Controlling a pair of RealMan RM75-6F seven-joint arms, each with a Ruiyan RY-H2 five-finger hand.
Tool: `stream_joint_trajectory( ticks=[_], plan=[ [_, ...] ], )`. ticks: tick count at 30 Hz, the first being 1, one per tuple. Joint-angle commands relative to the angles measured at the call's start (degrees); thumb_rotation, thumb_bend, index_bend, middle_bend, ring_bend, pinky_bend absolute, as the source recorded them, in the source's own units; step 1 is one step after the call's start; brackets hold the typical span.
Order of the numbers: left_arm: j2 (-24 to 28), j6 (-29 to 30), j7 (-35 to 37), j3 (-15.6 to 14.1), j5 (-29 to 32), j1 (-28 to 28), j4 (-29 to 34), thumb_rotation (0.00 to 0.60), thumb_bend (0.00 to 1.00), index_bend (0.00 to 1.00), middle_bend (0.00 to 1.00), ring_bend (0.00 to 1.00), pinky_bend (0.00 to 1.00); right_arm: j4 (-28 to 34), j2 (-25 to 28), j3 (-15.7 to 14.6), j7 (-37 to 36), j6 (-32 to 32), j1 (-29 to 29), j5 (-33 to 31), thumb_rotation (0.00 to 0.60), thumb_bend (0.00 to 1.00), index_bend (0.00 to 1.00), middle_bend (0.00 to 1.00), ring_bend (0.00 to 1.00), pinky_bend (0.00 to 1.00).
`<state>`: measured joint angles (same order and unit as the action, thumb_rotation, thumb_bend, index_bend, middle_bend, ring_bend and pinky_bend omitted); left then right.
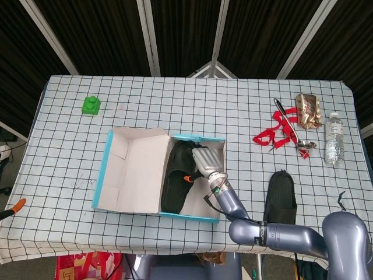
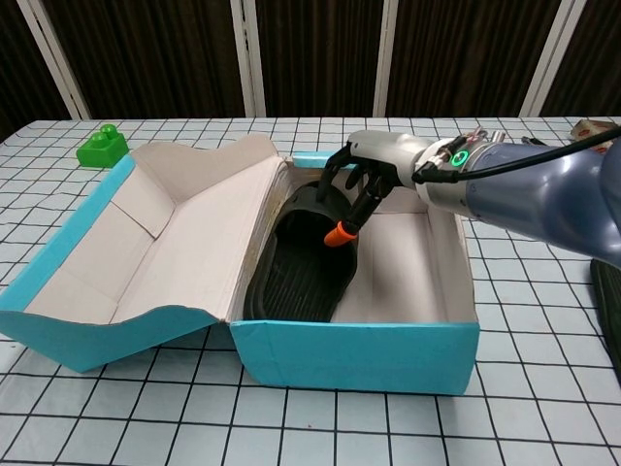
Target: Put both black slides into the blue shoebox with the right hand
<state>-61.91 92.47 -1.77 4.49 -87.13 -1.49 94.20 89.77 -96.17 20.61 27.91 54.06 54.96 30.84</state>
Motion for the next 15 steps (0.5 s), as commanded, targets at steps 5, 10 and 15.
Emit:
stream_joint_trajectory(
  ticks=[5,10,15],
  plan=[
    [0.12,0.16,0.25,0.01,0.04,0.1,0.02,0.6,0.16,0.08,0.0,0.0,0.0,2.96,1.78,0.1,1.88,2.54,0.91,-2.28,0.6,0.05,0.07,0.13,0.18,0.23],
    [0.16,0.28,0.34,-0.02,-0.08,0.13,0.09,0.6,0.16,0.08,0.0,0.0,0.0,4.75,3.11,0.02,2.76,3.7,1.31,-3.55,0.6,0.05,0.07,0.13,0.18,0.23],
    [0.15,0.31,0.29,-0.04,-0.1,0.14,0.11,0.6,0.16,0.08,0.0,0.0,0.0,6.07,4.16,-0.28,3.34,4.33,1.63,-4.38,0.6,0.05,0.07,0.13,0.18,0.23]
  ],
)
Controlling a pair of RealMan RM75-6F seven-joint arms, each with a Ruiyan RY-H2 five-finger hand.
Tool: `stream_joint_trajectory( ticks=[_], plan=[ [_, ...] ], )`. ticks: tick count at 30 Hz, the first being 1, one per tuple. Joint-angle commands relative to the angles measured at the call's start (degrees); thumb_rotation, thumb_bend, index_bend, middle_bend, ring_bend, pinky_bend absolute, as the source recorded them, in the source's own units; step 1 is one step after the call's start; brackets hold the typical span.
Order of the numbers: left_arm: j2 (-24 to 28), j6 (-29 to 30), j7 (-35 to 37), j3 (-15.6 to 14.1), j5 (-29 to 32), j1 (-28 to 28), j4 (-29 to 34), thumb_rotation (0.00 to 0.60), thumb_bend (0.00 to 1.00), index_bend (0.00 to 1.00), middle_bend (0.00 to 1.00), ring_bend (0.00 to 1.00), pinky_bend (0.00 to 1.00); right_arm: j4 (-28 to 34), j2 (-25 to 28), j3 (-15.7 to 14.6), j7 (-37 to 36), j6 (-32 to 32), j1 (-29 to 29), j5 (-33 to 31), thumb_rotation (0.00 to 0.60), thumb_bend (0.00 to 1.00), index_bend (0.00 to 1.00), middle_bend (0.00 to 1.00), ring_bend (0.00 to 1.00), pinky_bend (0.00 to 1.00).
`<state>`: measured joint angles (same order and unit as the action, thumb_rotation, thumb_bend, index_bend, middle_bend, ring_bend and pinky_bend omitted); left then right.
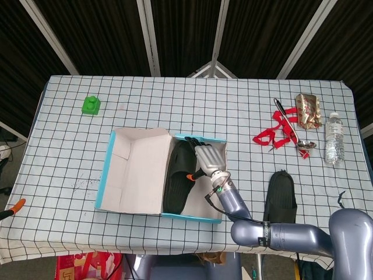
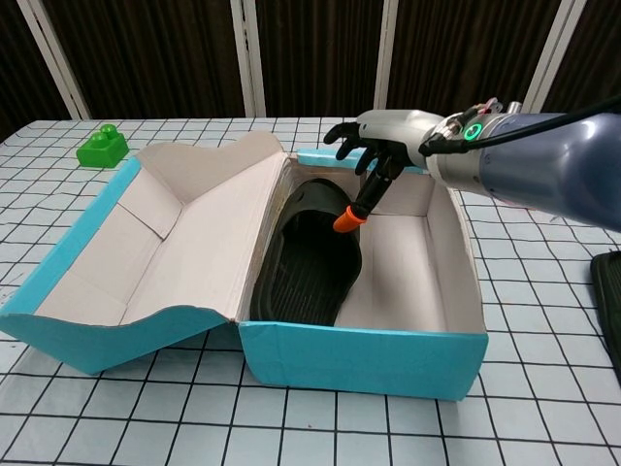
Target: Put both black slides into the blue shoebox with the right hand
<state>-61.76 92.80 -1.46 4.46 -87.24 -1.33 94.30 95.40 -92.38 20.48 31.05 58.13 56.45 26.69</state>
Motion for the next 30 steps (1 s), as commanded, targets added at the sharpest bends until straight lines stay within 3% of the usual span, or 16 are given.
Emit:
stream_joint_trajectory(
  ticks=[1,13,19,23,27,29,30],
  plan=[
    [-0.02,-0.07,-0.04,-0.01,0.03,-0.03,0.03,0.6,0.16,0.08,0.0,0.0,0.0,0.68,0.57,-0.19,0.26,0.41,0.2,-0.34,0.6,0.05,0.07,0.13,0.18,0.23],
    [0.1,0.11,0.2,0.14,0.28,0.07,-0.03,0.6,0.16,0.08,0.0,0.0,0.0,6.06,5.07,-0.41,1.43,2.67,0.25,-1.91,0.6,0.05,0.07,0.13,0.18,0.23],
    [0.32,0.49,0.76,0.26,0.38,0.27,0.01,0.6,0.16,0.08,0.0,0.0,0.0,12.13,10.67,2.44,-5.48,7.96,-4.61,3.96,0.6,0.05,0.08,0.13,0.19,0.23],
    [0.5,0.87,1.04,0.41,0.59,0.49,0.09,0.6,0.16,0.08,0.0,0.0,0.0,16.62,17.63,2.08,-7.75,9.07,-8.85,6.9,0.6,0.05,0.08,0.13,0.19,0.23],
    [0.58,0.82,1.25,0.55,0.94,0.53,0.21,0.6,0.16,0.08,0.0,0.0,0.0,21.67,27.8,-1.59,-8.8,8.75,-14.91,11.59,0.6,0.05,0.08,0.13,0.19,0.23],
    [0.47,0.51,0.84,0.44,0.87,0.4,0.31,0.6,0.16,0.08,0.0,0.0,0.0,25.74,35.91,-7.83,-11.72,10.42,-23.12,19.74,0.6,0.05,0.08,0.13,0.19,0.23],
    [0.4,0.47,0.66,0.42,0.86,0.37,0.37,0.6,0.16,0.08,0.0,0.0,0.0,26.22,37.72,-9.39,-14.46,10.53,-25.6,24.03,0.6,0.05,0.08,0.13,0.19,0.23]
  ],
)
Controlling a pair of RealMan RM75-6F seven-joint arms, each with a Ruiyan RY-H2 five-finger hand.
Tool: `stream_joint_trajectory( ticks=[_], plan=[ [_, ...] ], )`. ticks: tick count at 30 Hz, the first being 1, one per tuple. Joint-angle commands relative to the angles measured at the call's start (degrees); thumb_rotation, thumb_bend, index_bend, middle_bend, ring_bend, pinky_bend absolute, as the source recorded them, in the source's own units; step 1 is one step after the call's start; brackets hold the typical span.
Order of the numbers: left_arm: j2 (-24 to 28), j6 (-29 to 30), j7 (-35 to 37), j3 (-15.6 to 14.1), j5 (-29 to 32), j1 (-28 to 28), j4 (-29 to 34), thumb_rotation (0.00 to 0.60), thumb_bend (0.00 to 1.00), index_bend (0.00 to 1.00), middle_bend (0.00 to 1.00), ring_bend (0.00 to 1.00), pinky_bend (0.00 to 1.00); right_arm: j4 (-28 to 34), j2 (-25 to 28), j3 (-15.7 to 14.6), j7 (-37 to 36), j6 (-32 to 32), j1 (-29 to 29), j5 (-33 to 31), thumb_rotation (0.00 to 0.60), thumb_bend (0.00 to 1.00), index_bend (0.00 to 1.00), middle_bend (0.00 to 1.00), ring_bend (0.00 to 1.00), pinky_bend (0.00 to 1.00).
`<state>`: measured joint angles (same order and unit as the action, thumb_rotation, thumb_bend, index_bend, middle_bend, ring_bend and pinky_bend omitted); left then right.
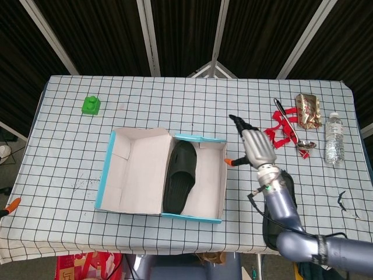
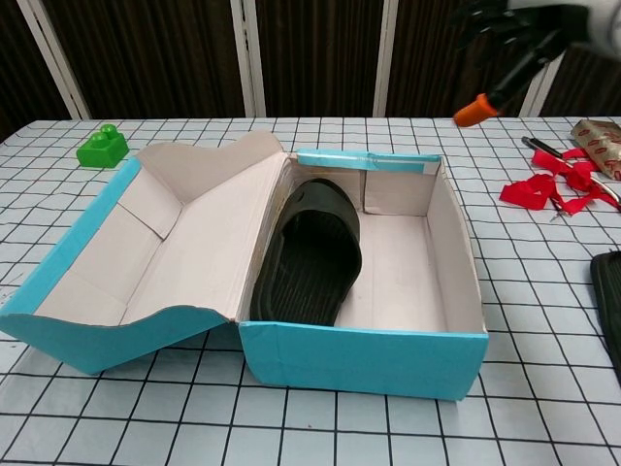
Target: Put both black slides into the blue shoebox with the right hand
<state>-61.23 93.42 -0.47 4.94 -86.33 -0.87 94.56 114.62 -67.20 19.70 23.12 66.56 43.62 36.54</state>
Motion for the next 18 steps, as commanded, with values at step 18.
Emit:
stream_joint_trajectory(
  ticks=[18],
  plan=[
    [-1.57,2.34,-1.06,0.17,-1.93,0.23,-0.58,0.6,0.16,0.08,0.0,0.0,0.0,-5.3,13.08,-23.51,-27.72,11.83,-34.58,44.81,0.6,0.05,0.08,0.13,0.19,0.23]
  ],
)
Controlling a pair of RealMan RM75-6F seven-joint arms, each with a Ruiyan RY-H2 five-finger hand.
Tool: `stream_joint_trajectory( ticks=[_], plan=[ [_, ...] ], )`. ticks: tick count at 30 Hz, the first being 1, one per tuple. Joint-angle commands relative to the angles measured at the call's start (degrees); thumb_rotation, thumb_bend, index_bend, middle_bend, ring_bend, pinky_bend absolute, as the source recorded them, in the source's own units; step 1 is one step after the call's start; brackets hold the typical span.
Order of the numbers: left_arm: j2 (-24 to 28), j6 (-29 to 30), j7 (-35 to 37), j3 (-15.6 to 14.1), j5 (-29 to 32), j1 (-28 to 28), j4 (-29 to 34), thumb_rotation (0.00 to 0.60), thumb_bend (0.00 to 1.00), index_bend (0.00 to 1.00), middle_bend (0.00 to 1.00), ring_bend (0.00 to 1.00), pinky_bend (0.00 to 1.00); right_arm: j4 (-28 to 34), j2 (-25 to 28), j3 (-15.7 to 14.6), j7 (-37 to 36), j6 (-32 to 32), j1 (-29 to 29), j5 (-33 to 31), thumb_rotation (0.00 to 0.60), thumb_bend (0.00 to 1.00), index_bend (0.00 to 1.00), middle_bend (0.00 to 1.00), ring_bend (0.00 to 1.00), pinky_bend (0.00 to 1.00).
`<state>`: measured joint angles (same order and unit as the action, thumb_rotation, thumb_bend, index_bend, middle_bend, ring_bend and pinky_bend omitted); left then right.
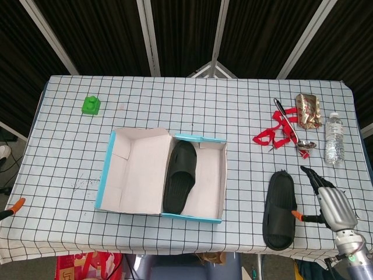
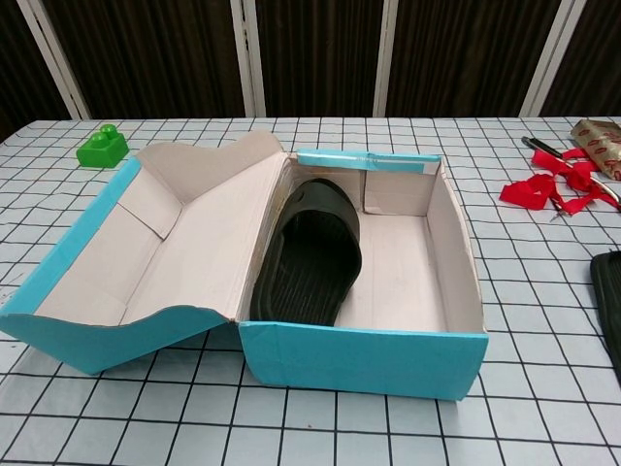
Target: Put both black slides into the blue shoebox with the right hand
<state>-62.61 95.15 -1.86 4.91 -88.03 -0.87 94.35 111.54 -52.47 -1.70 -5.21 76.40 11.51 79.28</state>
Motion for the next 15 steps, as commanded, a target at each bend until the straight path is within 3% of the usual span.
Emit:
stream_joint_trajectory(
  ticks=[1,8,15],
  plan=[
    [-0.23,0.81,0.47,0.27,-0.24,0.3,-0.5,0.6,0.16,0.08,0.0,0.0,0.0,-2.85,-2.36,-2.51,1.1,2.46,-3.13,2.4,0.6,0.05,0.08,0.13,0.19,0.23],
    [0.08,0.52,0.98,0.31,0.22,0.38,-0.51,0.6,0.16,0.08,0.0,0.0,0.0,-5.83,-6.26,-5.56,0.67,2.23,-6.45,4.09,0.6,0.05,0.08,0.13,0.19,0.23],
    [0.17,0.45,0.74,0.21,0.11,0.42,-0.28,0.6,0.16,0.08,0.0,0.0,0.0,-10.01,-10.37,-5.34,2.05,1.47,-7.28,4.39,0.6,0.05,0.08,0.13,0.19,0.22]
  ],
)
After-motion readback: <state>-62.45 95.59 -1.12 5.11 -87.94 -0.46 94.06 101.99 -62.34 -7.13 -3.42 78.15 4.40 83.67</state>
